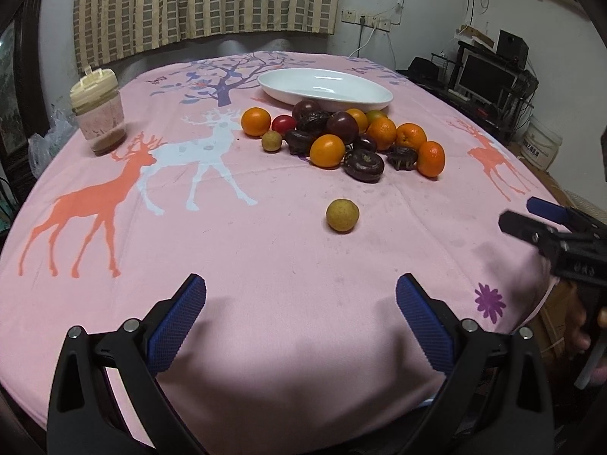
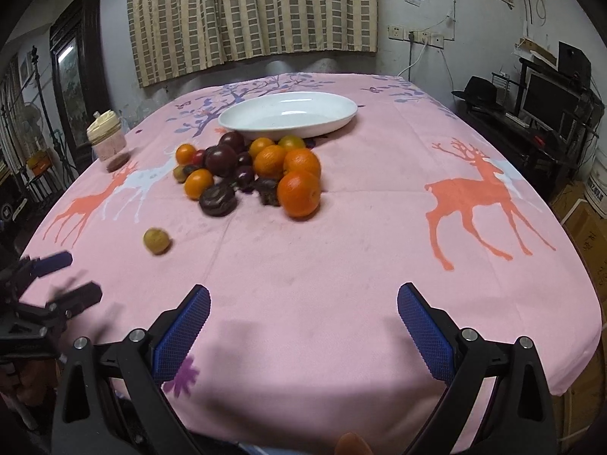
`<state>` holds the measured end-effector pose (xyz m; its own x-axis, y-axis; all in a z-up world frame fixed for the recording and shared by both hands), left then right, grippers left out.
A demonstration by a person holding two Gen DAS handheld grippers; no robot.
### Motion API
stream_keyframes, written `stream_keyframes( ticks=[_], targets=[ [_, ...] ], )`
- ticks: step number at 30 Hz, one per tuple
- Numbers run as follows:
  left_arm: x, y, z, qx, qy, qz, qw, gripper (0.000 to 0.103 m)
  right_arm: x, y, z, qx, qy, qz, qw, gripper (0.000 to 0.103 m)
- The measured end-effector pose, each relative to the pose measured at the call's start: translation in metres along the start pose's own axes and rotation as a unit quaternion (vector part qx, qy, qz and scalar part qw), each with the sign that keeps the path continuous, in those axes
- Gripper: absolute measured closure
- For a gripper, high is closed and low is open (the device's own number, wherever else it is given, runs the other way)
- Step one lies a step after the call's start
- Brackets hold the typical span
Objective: Organize fruits
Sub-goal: 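Grasp the small yellow-green fruit with the left tool while the right tool grasps an orange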
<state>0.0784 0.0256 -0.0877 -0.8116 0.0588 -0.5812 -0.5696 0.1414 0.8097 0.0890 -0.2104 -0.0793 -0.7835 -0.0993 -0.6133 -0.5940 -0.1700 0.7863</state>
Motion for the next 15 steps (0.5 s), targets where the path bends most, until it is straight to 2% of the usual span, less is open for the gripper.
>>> stream_keyframes(
  ticks=[5,9,15],
  targets=[
    [-0.011,-0.008,0.003,0.035,-0.008,-0.006,0.9993,0.005,-0.042,-0.026,-0.005,-0.057,0.002,0.006,0.998,0.024],
    [-0.020,-0.009,0.003,0.042,-0.028,-0.015,0.9986,0.005,-0.063,-0.061,-0.003,-0.110,0.025,0.058,0.992,0.042],
    [-0.032,-0.013,0.004,0.062,-0.042,-0.013,0.9971,0.005,-0.077,-0.093,-0.006,-0.110,0.057,0.093,0.988,0.043]
  ],
)
Point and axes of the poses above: each gripper's, at about its wrist camera, not at the fingertips, and y roughly against the way its jaws point, z to its left, x to its underside, the point moved 6 cm from there along -y, roughly the way its jaws point, and after that the axes turned 8 degrees about z, right-handed, at the moved point
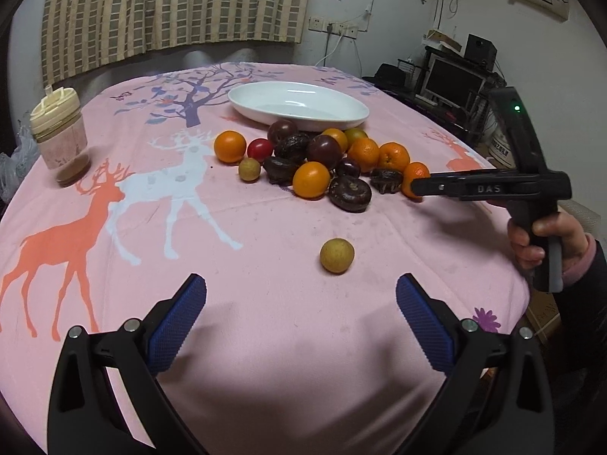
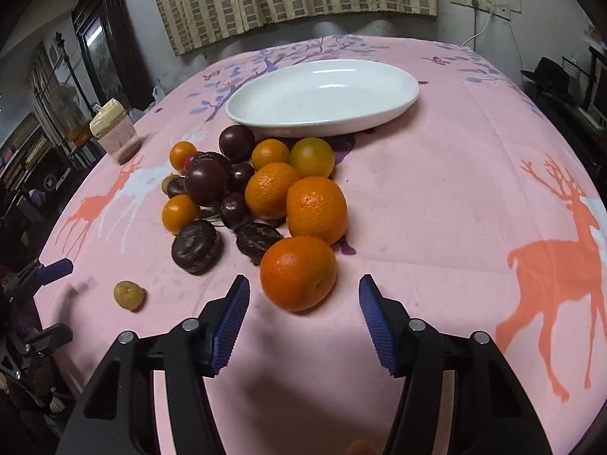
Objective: Organize fruits
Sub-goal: 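Grasp the small yellow-green fruit with the left tool while the right tool grasps an orange, then place the yellow-green fruit on the white plate with the left tool while the right tool places the orange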
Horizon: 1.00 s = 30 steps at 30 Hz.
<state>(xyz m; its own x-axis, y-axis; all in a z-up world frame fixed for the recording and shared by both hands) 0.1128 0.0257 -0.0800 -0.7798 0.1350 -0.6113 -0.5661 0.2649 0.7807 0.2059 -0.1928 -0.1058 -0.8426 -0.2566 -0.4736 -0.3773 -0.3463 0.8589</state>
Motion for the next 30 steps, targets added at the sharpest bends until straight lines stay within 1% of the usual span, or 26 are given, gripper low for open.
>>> stream_keyframes(
  ticks=[4,5,6,7,8,9,10,11,12,14,18,20,21,22,23,25,27,28,30],
  targets=[
    [-0.007,-0.008,-0.001,0.009,-0.007,0.010,0.9999,0.005,-0.006,-0.010,-0.001,-0.014,0.007,0.010,1.000,0.044],
    [-0.008,-0.010,-0.001,0.012,-0.007,0.012,0.9998,0.005,-0.007,-0.012,-0.002,-0.015,0.007,0.011,1.000,0.048],
    [-0.009,-0.012,-0.001,0.014,-0.008,0.014,0.9998,0.005,-0.007,-0.011,-0.002,-0.020,0.006,0.009,1.000,0.058],
    [-0.010,-0.014,-0.002,0.016,-0.008,0.017,0.9997,0.005,-0.008,-0.010,-0.001,-0.033,0.007,0.007,0.999,0.061],
    [-0.011,-0.016,-0.002,0.018,-0.008,0.020,0.9996,0.007,-0.008,-0.009,0.000,-0.037,0.007,0.006,0.999,0.061],
    [-0.012,-0.018,-0.004,0.020,-0.009,0.024,0.9995,0.010,-0.006,-0.008,-0.001,-0.031,0.008,0.005,0.999,0.062],
    [-0.013,-0.020,-0.006,0.024,-0.011,0.027,0.9993,0.018,-0.005,-0.007,0.000,-0.028,0.009,0.002,1.000,0.062],
    [-0.014,-0.024,-0.008,0.031,-0.014,0.034,0.9989,0.025,-0.003,-0.005,0.000,-0.030,0.006,0.001,1.000,0.062],
    [-0.015,-0.027,-0.010,0.035,-0.015,0.040,0.9985,0.027,-0.001,-0.002,0.000,-0.036,0.000,-0.002,0.999,0.062],
    [-0.017,-0.033,-0.014,0.036,-0.019,0.049,0.9980,0.037,0.004,0.005,-0.002,-0.045,-0.015,-0.014,0.999,0.062],
    [-0.022,-0.044,-0.023,0.034,-0.029,0.061,0.9971,0.039,0.014,0.018,-0.005,-0.052,-0.033,-0.030,0.998,0.062],
    [-0.023,-0.050,-0.025,0.024,-0.037,0.072,0.9964,0.056,0.018,0.022,-0.005,-0.055,-0.036,-0.033,0.997,0.062],
    [-0.023,-0.054,-0.026,0.023,-0.036,0.080,0.9959,0.058,0.020,0.025,-0.006,-0.055,-0.038,-0.037,0.997,0.062],
    [-0.023,-0.057,-0.026,0.024,-0.034,0.086,0.9954,0.063,0.021,0.027,-0.007,-0.054,-0.040,-0.040,0.997,0.062],
    [-0.022,-0.059,-0.027,0.023,-0.034,0.091,0.9950,0.066,0.022,0.028,-0.008,-0.054,-0.042,-0.041,0.997,0.062],
    [-0.022,-0.061,-0.027,0.014,-0.037,0.094,0.9948,0.067,0.024,0.030,-0.011,-0.056,-0.049,-0.044,0.996,0.062],
    [-0.021,-0.061,-0.027,0.001,-0.045,0.095,0.9945,0.072,0.025,0.033,-0.013,-0.054,-0.051,-0.047,0.996,0.062],
    [-0.020,-0.061,-0.027,-0.004,-0.048,0.094,0.9944,0.076,0.025,0.033,-0.014,-0.052,-0.051,-0.048,0.996,0.062],
    [-0.021,-0.060,-0.026,0.001,-0.048,0.097,0.9941,0.078,0.023,0.034,-0.014,-0.051,-0.052,-0.050,0.996,0.062]
  ],
)
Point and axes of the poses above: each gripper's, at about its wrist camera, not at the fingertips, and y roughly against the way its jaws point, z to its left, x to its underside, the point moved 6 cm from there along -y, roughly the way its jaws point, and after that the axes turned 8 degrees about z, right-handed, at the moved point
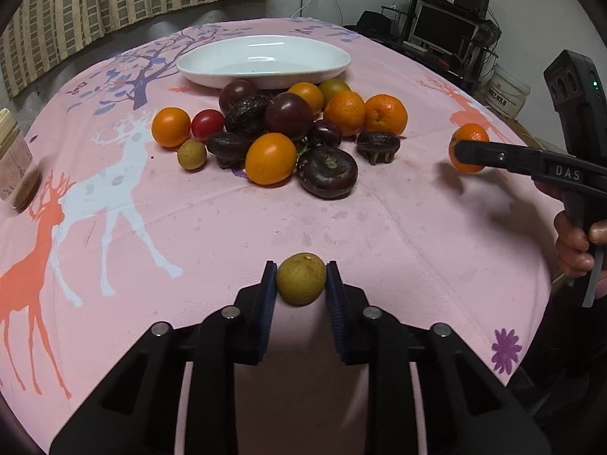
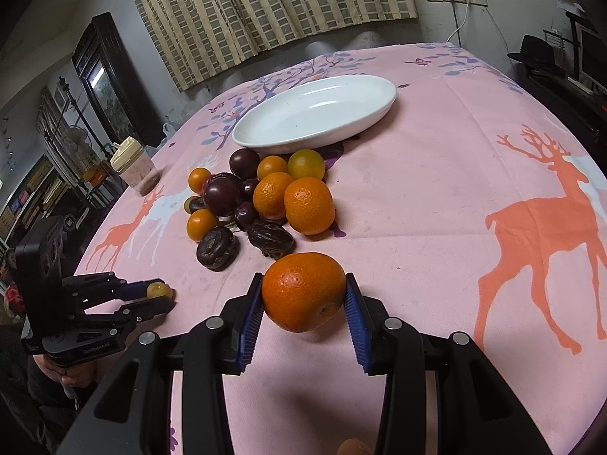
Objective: Organize fruits
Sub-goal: 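Place the yellow-green fruit on the white plate with the left tool while the right tool places the orange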
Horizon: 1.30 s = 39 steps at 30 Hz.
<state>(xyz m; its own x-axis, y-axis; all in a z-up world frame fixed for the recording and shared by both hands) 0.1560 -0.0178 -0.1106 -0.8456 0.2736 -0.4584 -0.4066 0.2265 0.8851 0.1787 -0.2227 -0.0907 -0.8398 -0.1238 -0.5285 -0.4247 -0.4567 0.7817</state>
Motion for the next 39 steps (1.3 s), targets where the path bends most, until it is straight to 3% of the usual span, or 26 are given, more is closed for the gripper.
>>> stream_keyframes(
  ticks=[5,9,12,16,21,24,25,26,28,30,32,36,39],
  targets=[
    [-0.020,0.011,0.009,0.028,0.002,-0.012,0.9995,0.078,-0.027,0.006,0.008,-0.004,0.005,-0.022,1.000,0.062],
    [-0.081,0.024,0.031,0.041,0.005,-0.052,0.9978,0.078,-0.080,0.007,0.012,-0.012,0.006,-0.056,0.998,0.061],
    [-0.144,0.014,0.054,0.035,0.023,-0.066,0.9969,0.078,-0.130,-0.010,0.008,0.011,-0.001,-0.072,0.997,0.061],
    [-0.214,-0.021,0.080,0.023,0.051,-0.055,0.9969,0.078,-0.185,-0.059,-0.008,0.042,-0.018,-0.050,0.998,0.061],
    [-0.254,-0.069,0.094,0.007,0.056,-0.020,0.9982,0.078,-0.209,-0.107,-0.020,0.069,-0.016,-0.011,0.997,0.061],
    [-0.261,-0.087,0.095,0.000,0.056,-0.002,0.9985,0.077,-0.210,-0.122,-0.020,0.075,-0.004,0.006,0.997,0.061],
    [-0.261,-0.090,0.097,-0.006,0.060,0.002,0.9982,0.066,-0.208,-0.124,-0.019,0.076,-0.001,0.010,0.997,0.060],
    [-0.261,-0.089,0.098,-0.015,0.066,-0.001,0.9977,0.046,-0.206,-0.126,-0.018,0.078,0.002,0.014,0.997,0.060],
    [-0.259,-0.076,0.099,-0.036,0.071,-0.025,0.9965,0.028,-0.201,-0.124,-0.016,0.081,0.004,0.017,0.997,0.049],
    [-0.253,-0.058,0.096,-0.044,0.065,-0.042,0.9960,0.026,-0.197,-0.112,-0.013,0.073,0.009,0.003,0.997,0.043],
    [-0.239,-0.040,0.096,-0.044,0.066,-0.054,0.9954,0.011,-0.190,-0.096,-0.008,0.065,0.016,-0.011,0.998,0.042],
    [-0.188,-0.011,0.095,-0.032,0.092,-0.076,0.9923,0.008,-0.152,-0.070,-0.006,0.041,0.015,-0.034,0.998,0.038],
    [-0.150,-0.005,0.093,-0.025,0.105,-0.085,0.9905,0.006,-0.121,-0.067,-0.008,0.010,-0.011,-0.009,1.000,0.038]
  ],
)
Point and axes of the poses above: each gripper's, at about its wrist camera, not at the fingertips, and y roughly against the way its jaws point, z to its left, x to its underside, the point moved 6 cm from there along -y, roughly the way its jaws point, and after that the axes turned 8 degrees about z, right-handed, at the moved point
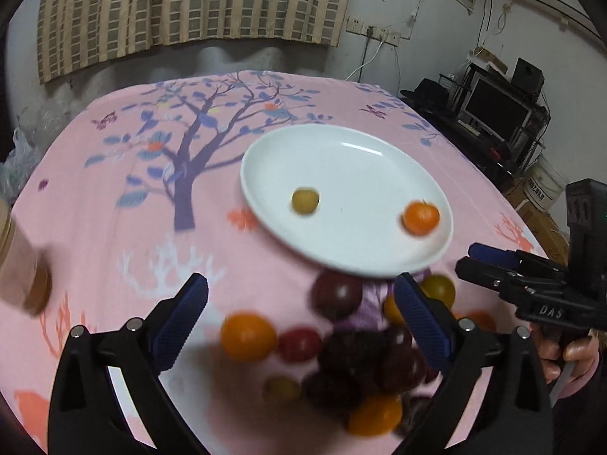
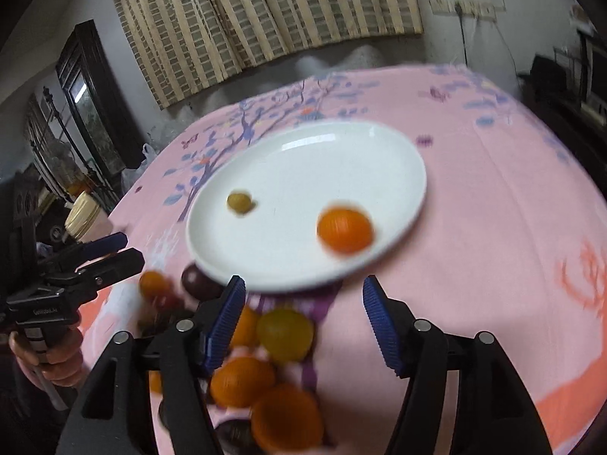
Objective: Organize fruits
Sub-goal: 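Place the yellow-green fruit on the white plate with the left tool while the right tool places the orange, then grasp an orange with the left tool while the right tool grasps a large orange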
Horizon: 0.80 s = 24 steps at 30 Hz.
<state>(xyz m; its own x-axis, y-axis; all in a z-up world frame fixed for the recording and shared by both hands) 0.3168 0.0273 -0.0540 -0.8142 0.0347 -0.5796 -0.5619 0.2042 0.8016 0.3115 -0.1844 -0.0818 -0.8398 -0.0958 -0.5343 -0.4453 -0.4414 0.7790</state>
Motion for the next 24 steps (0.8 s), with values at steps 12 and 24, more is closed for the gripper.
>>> stream_keyframes(
  ticks=[12,24],
  targets=[
    [0.062,0.014,0.018,-0.018,0.017,0.008,0.9997,0.006,0.061,0.007,0.000,-0.051,-0.036,0.026,0.998,0.038],
    [0.066,0.016,0.011,0.001,0.007,0.016,0.9998,0.006,0.065,0.003,-0.003,-0.052,-0.045,0.035,0.997,0.062]
  ],
)
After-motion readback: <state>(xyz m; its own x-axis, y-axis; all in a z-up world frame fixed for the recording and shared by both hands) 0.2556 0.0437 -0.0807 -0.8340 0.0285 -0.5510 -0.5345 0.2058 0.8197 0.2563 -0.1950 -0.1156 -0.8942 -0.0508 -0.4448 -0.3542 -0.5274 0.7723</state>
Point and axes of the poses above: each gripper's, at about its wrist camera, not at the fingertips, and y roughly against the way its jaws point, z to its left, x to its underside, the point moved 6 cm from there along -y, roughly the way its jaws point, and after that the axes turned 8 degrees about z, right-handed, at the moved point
